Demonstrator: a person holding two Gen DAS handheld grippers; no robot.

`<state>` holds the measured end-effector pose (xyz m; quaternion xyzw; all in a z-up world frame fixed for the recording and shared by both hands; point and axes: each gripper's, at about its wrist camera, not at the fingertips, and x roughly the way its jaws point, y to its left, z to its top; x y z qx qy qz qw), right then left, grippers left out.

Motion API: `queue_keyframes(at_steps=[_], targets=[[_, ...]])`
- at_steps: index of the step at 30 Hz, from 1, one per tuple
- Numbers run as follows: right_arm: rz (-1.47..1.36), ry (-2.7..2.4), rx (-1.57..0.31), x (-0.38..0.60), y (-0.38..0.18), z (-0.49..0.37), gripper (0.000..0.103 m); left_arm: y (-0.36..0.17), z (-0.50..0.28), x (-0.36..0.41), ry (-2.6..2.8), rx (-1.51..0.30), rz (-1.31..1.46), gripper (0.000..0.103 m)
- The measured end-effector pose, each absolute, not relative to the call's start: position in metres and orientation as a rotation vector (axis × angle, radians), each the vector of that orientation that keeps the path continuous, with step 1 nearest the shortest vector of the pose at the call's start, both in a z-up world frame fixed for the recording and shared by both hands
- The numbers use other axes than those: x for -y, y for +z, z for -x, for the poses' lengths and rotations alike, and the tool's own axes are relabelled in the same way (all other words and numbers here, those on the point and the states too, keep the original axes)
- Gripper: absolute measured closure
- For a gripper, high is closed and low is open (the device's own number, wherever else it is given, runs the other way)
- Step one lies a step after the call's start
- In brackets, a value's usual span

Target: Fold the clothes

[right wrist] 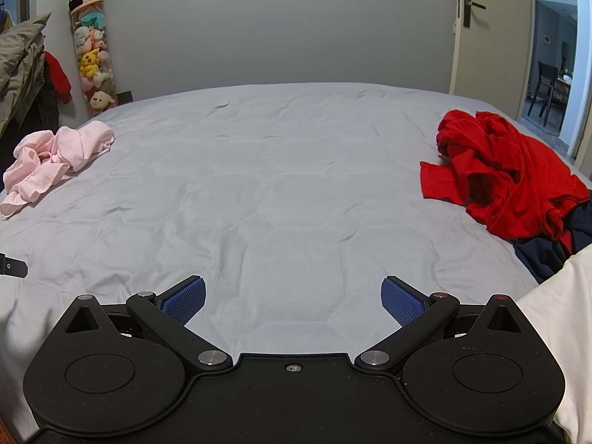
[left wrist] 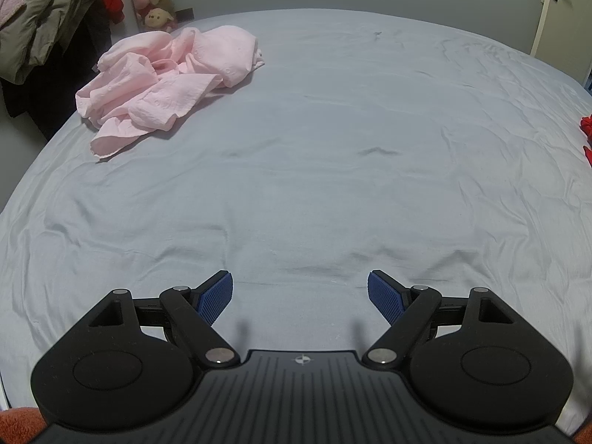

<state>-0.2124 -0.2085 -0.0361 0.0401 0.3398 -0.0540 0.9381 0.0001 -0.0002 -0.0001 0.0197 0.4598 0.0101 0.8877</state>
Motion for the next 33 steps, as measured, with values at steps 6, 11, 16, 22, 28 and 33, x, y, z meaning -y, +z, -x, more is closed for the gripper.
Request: queue_keyframes(at_steps=[6, 11, 16, 22, 28, 33], targets=[[-0.086, -0.111, -0.692, 0.2093, -0.0358, 0.2112, 0.002, -0.0007, -0.0007, 0.0017, 0.024, -0.956, -0.043, 0.023], [-0.08, -0.112, -0.692, 0.207, -0.0368, 0.2126, 0.002, -0.001, -0.0008, 0.0027, 0.025, -0.957, -0.044, 0.023], [-0.079, -0.112, -0.694, 0.2075, -0.036, 0.2126, 0.002, -0.001, 0.0004, 0.0025, 0.025, -0.956, -0.043, 0.023], [-0.079, -0.112, -0.694, 0.208, -0.0356, 0.2128, 0.002, -0.0016, 0.0019, 0.004, 0.025, -0.956, -0.042, 0.023], [-0.078, -0.112, -0.694, 0.2077, -0.0352, 0.2127, 0.002, -0.0023, 0.0016, 0.0052, 0.026, -0.958, -0.042, 0.023], [-0.078, -0.111, -0.694, 0.2081, -0.0351, 0.2128, 0.002, -0.0017, 0.0, 0.0019, 0.021, -0.96, -0.042, 0.023]])
